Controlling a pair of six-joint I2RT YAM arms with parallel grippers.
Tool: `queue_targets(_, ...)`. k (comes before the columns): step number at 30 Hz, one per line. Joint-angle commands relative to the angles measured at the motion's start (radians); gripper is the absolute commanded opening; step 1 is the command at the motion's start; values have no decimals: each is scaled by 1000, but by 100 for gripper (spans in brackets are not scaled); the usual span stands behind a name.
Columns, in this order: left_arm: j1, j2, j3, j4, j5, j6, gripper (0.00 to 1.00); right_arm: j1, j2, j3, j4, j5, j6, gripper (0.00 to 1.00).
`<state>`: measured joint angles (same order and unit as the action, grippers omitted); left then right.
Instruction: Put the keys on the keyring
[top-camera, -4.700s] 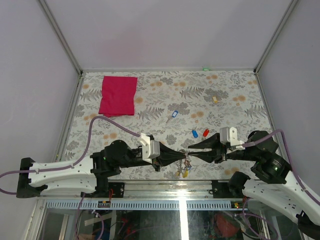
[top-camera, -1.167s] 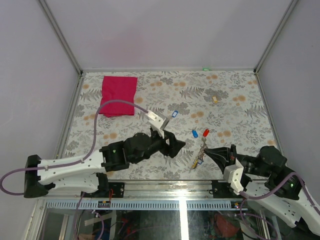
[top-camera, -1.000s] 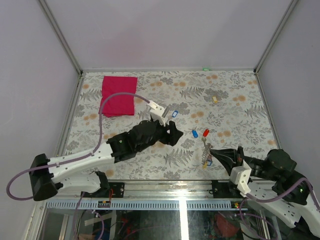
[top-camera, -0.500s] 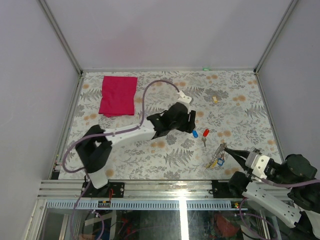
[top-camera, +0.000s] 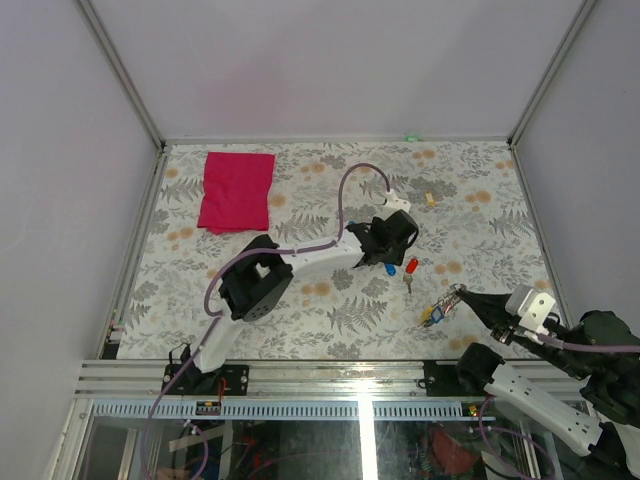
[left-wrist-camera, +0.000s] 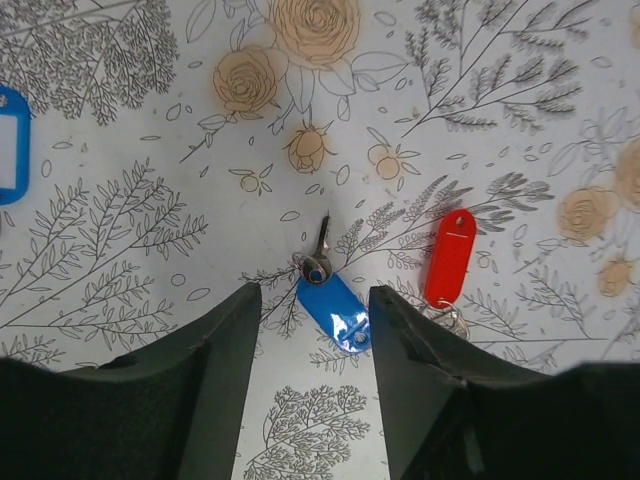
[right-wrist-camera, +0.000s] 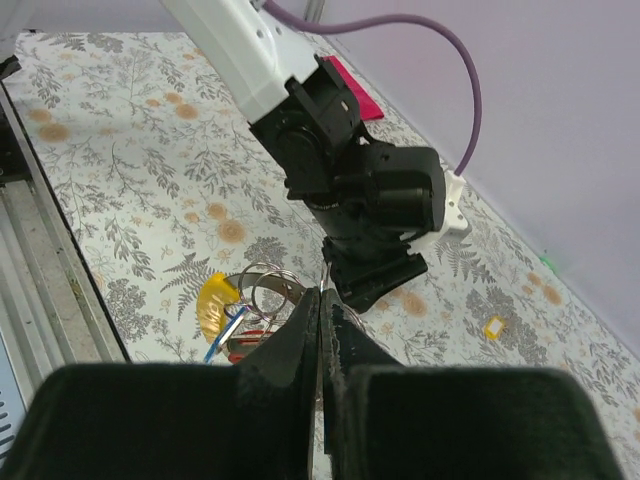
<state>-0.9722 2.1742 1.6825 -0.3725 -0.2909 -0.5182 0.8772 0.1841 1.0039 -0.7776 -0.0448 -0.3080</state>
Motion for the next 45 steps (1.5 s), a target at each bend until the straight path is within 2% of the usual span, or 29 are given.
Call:
queue_targets(1,-8,55,102,-87,-79,-34,46,5,0,16,86,5,39,0)
queue_targets(7,-16,124,198,-149,-108,-44,41,6,-6,-2,96,-11,41,0)
queue_targets(22,-16,176,212,-161,-118,-49,35,5,-12,-28,107,-33,47,0)
queue_targets(38,-18,154,178,-139,-108,-48,2,5,-9,-38,113,-46,66,0)
queue_targets(42,-20,114,123,-89,-90,-22,0,5,-9,-39,116,-50,70,0)
queue_targets(45,-20,71,64,-26,-25,42,0,4,-9,-38,116,-52,69,0)
